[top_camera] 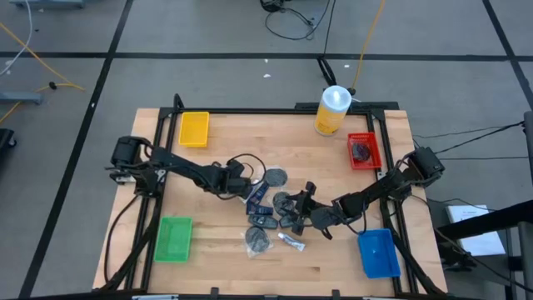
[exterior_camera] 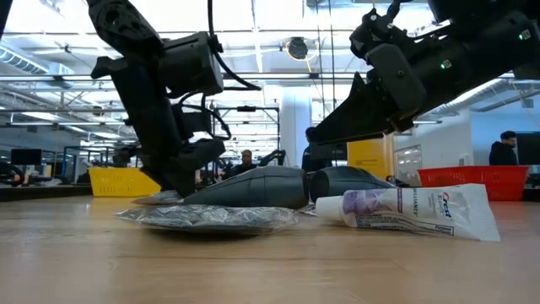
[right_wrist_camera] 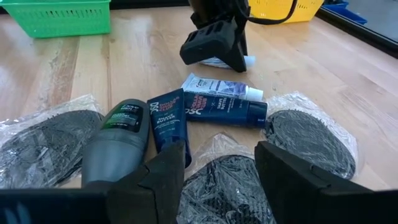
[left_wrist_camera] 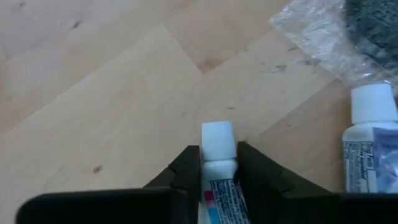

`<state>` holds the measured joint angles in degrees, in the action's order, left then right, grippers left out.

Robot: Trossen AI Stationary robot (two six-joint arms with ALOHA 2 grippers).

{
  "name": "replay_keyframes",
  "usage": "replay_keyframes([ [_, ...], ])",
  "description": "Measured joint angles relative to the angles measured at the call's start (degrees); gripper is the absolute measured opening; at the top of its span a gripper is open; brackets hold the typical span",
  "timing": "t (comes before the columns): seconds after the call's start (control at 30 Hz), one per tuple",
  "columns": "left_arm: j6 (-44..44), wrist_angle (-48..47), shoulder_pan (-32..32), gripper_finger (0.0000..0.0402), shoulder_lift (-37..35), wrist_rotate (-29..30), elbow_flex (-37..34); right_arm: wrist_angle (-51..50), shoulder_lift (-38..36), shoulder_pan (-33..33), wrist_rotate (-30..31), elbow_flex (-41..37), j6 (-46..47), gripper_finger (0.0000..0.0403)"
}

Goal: Pick & Place Travel size toiletries
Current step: Put the white toothpaste into the yellow bin

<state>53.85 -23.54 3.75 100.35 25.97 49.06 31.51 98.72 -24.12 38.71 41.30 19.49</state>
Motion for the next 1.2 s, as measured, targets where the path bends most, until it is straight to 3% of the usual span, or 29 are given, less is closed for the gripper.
replay_keyframes([
  [0.17,-1.5,-0.4,0.1,0.0057,-1.7,-1.4,-0.1,-0.1,0.0,0.0,0.0,0.0,0.7,0.0185],
  [0.53,-8.5,-1.5,-0.5,0.0077,-13.8,-2.1,-0.1,-0.1,0.0,0.0,0.0,0.0,0.8,0.0184],
  [0.73,-11.6,-7.1,-3.6,0.0068,-22.0,2.5,-0.1,-0.1,0.0,0.0,0.0,0.0,0.2,0.0184],
  [1.0,-17.6,-17.7,-17.2,0.0071,-27.5,9.5,0.0,-0.1,0.0,0.0,0.0,0.0,0.3,0.0183],
  [1.2,-32.1,-13.7,-33.9,0.0069,-25.3,10.1,0.0,0.0,0.0,0.0,0.0,0.0,0.4,0.0184],
])
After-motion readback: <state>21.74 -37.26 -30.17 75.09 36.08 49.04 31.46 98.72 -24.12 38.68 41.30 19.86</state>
